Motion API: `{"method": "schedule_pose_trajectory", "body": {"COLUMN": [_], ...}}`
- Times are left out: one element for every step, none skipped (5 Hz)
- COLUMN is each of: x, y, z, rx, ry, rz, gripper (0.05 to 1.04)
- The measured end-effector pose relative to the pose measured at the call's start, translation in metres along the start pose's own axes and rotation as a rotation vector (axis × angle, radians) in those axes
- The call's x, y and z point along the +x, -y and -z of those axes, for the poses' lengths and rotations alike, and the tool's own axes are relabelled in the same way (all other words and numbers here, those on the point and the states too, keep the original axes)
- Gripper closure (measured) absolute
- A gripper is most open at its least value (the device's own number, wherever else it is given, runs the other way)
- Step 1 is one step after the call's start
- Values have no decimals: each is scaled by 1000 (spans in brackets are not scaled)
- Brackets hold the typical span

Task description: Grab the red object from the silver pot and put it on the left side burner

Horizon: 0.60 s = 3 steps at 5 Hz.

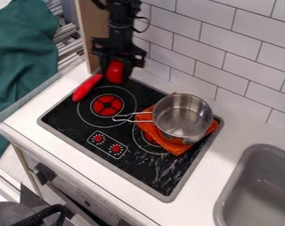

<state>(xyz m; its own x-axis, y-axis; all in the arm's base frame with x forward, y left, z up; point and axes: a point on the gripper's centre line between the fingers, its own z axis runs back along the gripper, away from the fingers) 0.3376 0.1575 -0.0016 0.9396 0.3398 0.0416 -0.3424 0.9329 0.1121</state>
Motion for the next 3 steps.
{"method": "schedule_pose_trajectory", "body": {"x": [-6, -10, -23], "y": [-16, -16, -11], "z": [6, 16, 26], "rx": [6, 9, 6], "ry": [-17, -42, -58], "rz": [-14, 28, 88], "gripper": [537, 537, 537]}}
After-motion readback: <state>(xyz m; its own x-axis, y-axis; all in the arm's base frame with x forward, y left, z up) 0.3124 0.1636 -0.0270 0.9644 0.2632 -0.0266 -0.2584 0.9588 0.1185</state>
